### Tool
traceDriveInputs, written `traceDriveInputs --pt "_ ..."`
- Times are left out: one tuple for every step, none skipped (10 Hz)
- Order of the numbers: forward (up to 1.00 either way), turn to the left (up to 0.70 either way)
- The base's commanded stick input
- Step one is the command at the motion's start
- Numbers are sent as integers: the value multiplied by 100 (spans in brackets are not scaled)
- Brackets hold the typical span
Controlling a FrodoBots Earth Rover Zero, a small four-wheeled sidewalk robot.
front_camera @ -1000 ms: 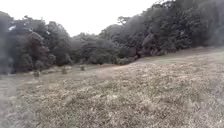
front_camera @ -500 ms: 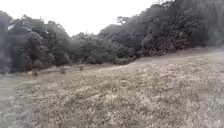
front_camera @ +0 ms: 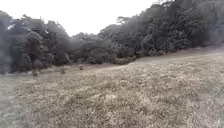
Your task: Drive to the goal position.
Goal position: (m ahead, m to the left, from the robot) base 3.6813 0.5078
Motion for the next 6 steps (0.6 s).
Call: traceDriveInputs --pt "0 0" --pt "0 0" --pt "0 0" --pt "0 0" --pt "0 0" --pt "0 0"
